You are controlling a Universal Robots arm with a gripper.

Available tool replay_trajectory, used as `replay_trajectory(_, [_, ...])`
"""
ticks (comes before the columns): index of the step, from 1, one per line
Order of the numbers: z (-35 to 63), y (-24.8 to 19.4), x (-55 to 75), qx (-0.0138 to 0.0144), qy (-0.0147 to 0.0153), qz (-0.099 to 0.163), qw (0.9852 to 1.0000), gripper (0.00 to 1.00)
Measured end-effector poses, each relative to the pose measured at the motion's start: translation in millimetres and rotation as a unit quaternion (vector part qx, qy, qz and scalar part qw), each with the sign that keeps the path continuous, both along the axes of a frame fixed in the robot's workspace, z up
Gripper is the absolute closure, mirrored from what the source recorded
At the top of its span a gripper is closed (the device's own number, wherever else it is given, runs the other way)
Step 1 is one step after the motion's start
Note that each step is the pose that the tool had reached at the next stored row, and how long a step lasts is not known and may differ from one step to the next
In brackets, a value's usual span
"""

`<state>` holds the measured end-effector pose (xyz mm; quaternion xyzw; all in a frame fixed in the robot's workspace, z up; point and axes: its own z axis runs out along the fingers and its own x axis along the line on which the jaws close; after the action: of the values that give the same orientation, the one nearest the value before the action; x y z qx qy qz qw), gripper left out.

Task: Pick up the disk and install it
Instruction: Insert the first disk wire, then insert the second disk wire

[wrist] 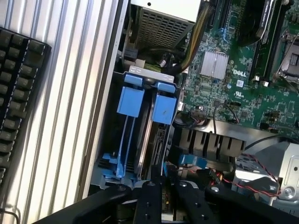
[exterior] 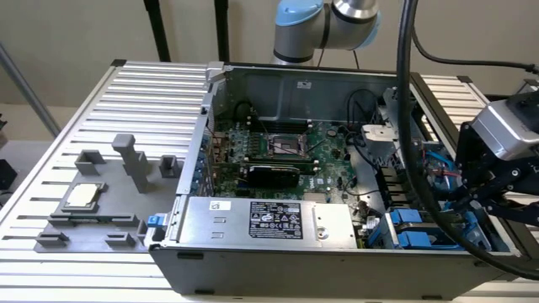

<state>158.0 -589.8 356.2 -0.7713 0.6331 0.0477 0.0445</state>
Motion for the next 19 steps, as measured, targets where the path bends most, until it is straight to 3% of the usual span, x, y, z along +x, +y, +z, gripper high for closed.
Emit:
replay_trajectory(3, [-0.1,0.0,-5.9,-0.0002,0.0007,-0.001,1.0000,1.00])
replay_trajectory(5, [-0.4,0.0,-7.4,-0.0025,0.0010,-0.003,1.0000,1.00])
replay_trajectory(13, [-3.5,0.0,-8.8,-0.0209,0.0016,-0.024,0.9995,1.00])
replay_trajectory(19, [-7.4,0.2,-10.5,-0.0268,0.0065,-0.038,0.9989,1.00])
